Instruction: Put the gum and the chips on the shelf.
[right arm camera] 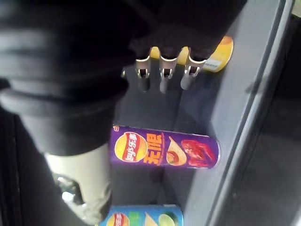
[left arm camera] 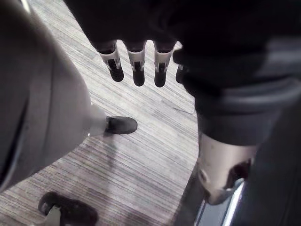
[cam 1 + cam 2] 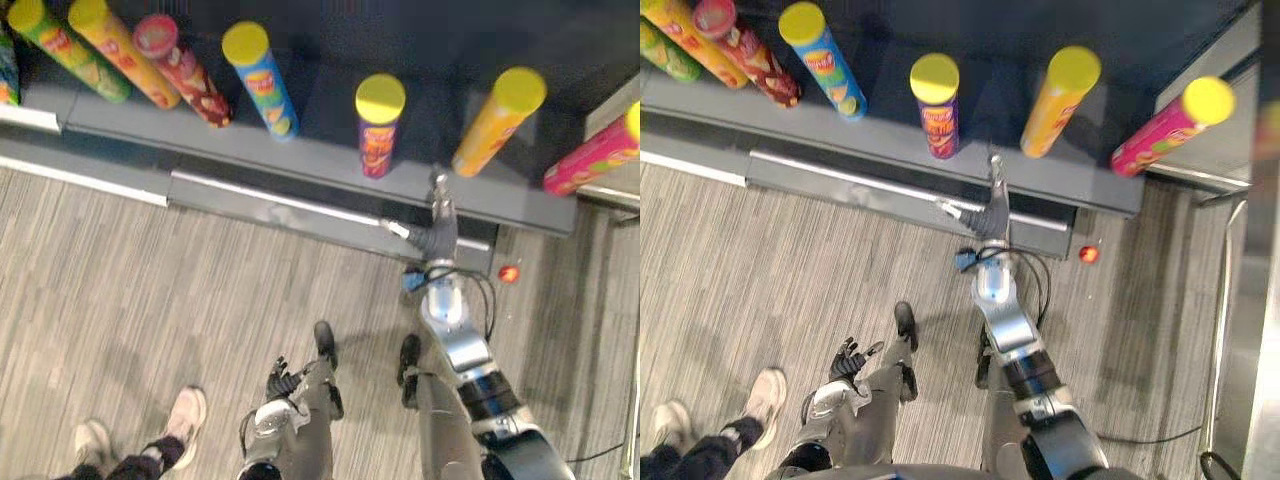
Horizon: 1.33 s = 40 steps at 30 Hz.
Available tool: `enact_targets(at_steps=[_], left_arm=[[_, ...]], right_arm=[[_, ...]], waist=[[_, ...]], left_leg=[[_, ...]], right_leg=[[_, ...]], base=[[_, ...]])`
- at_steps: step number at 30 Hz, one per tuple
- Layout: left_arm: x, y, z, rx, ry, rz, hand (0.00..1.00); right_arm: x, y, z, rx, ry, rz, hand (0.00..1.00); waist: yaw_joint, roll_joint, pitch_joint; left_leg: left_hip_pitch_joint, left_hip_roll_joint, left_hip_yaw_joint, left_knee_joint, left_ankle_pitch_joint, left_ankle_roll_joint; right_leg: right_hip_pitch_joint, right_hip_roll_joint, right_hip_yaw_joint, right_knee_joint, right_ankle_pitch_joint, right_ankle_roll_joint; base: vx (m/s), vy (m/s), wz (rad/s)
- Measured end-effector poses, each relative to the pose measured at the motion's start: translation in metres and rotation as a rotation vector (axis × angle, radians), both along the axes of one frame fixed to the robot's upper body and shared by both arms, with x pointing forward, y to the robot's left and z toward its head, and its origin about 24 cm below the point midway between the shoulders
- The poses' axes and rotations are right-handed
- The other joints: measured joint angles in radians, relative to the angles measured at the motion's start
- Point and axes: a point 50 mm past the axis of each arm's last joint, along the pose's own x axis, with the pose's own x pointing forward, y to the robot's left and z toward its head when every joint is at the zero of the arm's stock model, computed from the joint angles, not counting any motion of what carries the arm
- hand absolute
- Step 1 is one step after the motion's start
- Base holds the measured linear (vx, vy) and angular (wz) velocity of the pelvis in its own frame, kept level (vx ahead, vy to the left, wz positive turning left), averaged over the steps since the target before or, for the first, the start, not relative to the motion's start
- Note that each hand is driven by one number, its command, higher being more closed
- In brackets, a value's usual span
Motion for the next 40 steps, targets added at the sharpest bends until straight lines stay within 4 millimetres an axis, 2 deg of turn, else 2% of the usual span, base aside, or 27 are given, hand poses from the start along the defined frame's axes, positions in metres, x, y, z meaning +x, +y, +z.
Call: enact_targets(at_steps=[2,3,4,5,6,8,9,10,12,14,16,18,20,24,25,27,28,30,35,40], left_arm=[[-0.004,0.001,-0.003,0.017,0.031,-0.016,0.00],[-0.010,0.005,-0.009,0.050,0.082,-0.048,0.00],[-0.014,0.006,-0.011,0.060,0.103,-0.061,0.00],[-0.019,0.008,-0.015,0.080,0.138,-0.087,0.00],[-0.021,0.009,-0.017,0.087,0.154,-0.100,0.00],[-0.029,0.011,-0.022,0.115,0.209,-0.152,0.00],[-0.032,0.012,-0.024,0.123,0.223,-0.162,0.00],[-0.041,0.017,-0.028,0.143,0.268,-0.193,0.00],[-0.050,0.021,-0.031,0.154,0.302,-0.209,0.00],[-0.067,0.024,-0.037,0.153,0.356,-0.209,0.00],[-0.078,0.027,-0.039,0.145,0.380,-0.191,0.00],[-0.089,0.027,-0.043,0.121,0.408,-0.182,0.00],[-0.095,0.028,-0.044,0.100,0.421,-0.163,0.00],[-0.101,0.029,-0.046,0.049,0.429,-0.114,0.00],[-0.104,0.029,-0.047,0.001,0.426,-0.078,0.00],[-0.106,0.029,-0.047,-0.027,0.425,-0.055,0.00],[-0.109,0.028,-0.048,-0.062,0.421,-0.026,0.00],[-0.113,0.028,-0.049,-0.104,0.415,0.018,0.00],[-0.121,0.025,-0.051,-0.168,0.420,0.113,0.00],[-0.124,0.023,-0.052,-0.160,0.422,0.160,0.00]], right_arm=[[-0.007,-0.001,-0.015,-0.010,0.053,0.018,0.00],[-0.015,-0.001,-0.031,-0.022,0.115,0.045,0.00],[-0.017,-0.002,-0.038,-0.024,0.143,0.056,0.00],[-0.020,-0.003,-0.053,-0.039,0.205,0.068,0.00],[-0.022,-0.005,-0.062,-0.038,0.242,0.081,0.00],[-0.033,-0.014,-0.094,-0.064,0.381,0.103,0.00],[-0.037,-0.017,-0.102,-0.072,0.415,0.115,0.00],[-0.052,-0.024,-0.123,-0.092,0.510,0.139,0.00],[-0.063,-0.031,-0.139,-0.093,0.580,0.141,0.00],[-0.090,-0.044,-0.171,-0.085,0.740,0.132,0.00],[-0.106,-0.054,-0.188,-0.063,0.831,0.111,0.00],[-0.133,-0.072,-0.213,-0.037,0.977,0.047,0.00],[-0.152,-0.086,-0.227,-0.010,1.073,-0.024,0.00],[-0.187,-0.112,-0.248,0.083,1.235,-0.179,0.00],[-0.208,-0.122,-0.258,0.169,1.322,-0.265,0.00],[-0.220,-0.128,-0.262,0.198,1.367,-0.307,0.00],[-0.235,-0.131,-0.268,0.234,1.431,-0.347,0.00],[-0.250,-0.134,-0.272,0.270,1.489,-0.392,0.00],[-0.272,-0.136,-0.275,0.361,1.554,-0.507,0.00],[-0.276,-0.134,-0.276,0.442,1.544,-0.588,0.00]], waist=[[-0.003,-0.009,-0.011],[-0.007,-0.016,-0.048],[-0.013,-0.020,-0.059],[-0.027,-0.025,-0.081],[-0.029,-0.026,-0.089],[-0.035,-0.027,-0.117],[-0.038,-0.028,-0.122],[-0.047,-0.028,-0.141],[-0.055,-0.027,-0.162],[-0.057,-0.026,-0.210],[-0.059,-0.023,-0.235],[-0.064,-0.020,-0.264],[-0.074,-0.021,-0.282],[-0.082,-0.017,-0.286],[-0.082,-0.012,-0.292],[-0.082,-0.009,-0.295],[-0.082,-0.003,-0.298],[-0.082,0.002,-0.303],[-0.083,0.009,-0.307],[-0.081,0.014,-0.311]], left_leg=[[0.036,0.004,0.006,0.022,-0.026,-0.002],[0.056,0.007,0.010,0.036,-0.041,0.001],[0.066,0.008,0.010,0.039,-0.048,0.000],[0.083,0.010,0.007,0.049,-0.056,0.001],[0.092,0.012,0.004,0.055,-0.064,0.001],[0.130,0.013,0.003,0.064,-0.082,0.003],[0.141,0.013,0.003,0.065,-0.085,0.003],[0.178,0.012,0.003,0.056,-0.092,0.001],[0.202,0.009,0.006,0.041,-0.092,0.001],[0.255,0.000,0.025,0.000,-0.092,0.002],[0.284,-0.006,0.033,-0.024,-0.090,0.003],[0.332,-0.019,0.043,-0.073,-0.079,0.008],[0.346,-0.026,0.048,-0.082,-0.077,0.010],[0.370,-0.038,0.056,-0.086,-0.082,0.014],[0.378,-0.042,0.056,-0.088,-0.084,0.016],[0.378,-0.045,0.055,-0.088,-0.084,0.016],[0.380,-0.046,0.052,-0.088,-0.084,0.016],[0.381,-0.048,0.049,-0.089,-0.084,0.016],[0.394,-0.051,0.029,-0.089,-0.083,0.018],[0.393,-0.054,0.024,-0.090,-0.086,0.018]], right_leg=[[0.048,0.003,0.005,-0.013,-0.002,0.002],[0.078,0.008,0.010,-0.030,-0.002,0.003],[0.091,0.010,0.012,-0.037,-0.002,0.003],[0.122,0.013,0.015,-0.054,0.003,0.001],[0.138,0.016,0.016,-0.062,0.004,0.002],[0.193,0.021,0.018,-0.091,0.009,0.009],[0.208,0.022,0.018,-0.099,0.010,0.010],[0.253,0.025,0.021,-0.127,0.014,0.016],[0.278,0.027,0.024,-0.148,0.018,0.021],[0.322,0.032,0.039,-0.194,0.033,0.026],[0.349,0.034,0.048,-0.223,0.045,0.032],[0.388,0.032,0.056,-0.260,0.055,0.038],[0.400,0.027,0.060,-0.272,0.058,0.042],[0.423,0.025,0.077,-0.287,0.065,0.050],[0.434,0.021,0.078,-0.293,0.066,0.052],[0.439,0.019,0.077,-0.300,0.067,0.053],[0.447,0.018,0.073,-0.309,0.071,0.052],[0.449,0.016,0.069,-0.309,0.071,0.053],[0.479,0.011,0.049,-0.321,0.073,0.056],[0.483,0.007,0.038,-0.321,0.069,0.051]], base=[[0.09,-0.006,-0.13],[0.11,0.002,-0.14],[0.11,0.010,-0.10],[0.09,0.011,-0.05],[0.13,0.016,-0.06],[0.10,0.014,-0.03],[0.10,0.031,-0.01],[0.10,0.033,-0.03],[0.07,0.024,-0.05],[0.10,0.050,-0.19],[0.10,0.056,-0.18],[0.07,0.053,-0.09],[0.04,0.054,-0.05],[0.02,0.031,-0.09],[0.00,0.031,-0.01],[0.00,0.010,0.03],[-0.01,0.013,0.05],[-0.01,0.013,0.05],[0.00,0.010,0.12],[0.00,0.016,0.05]])
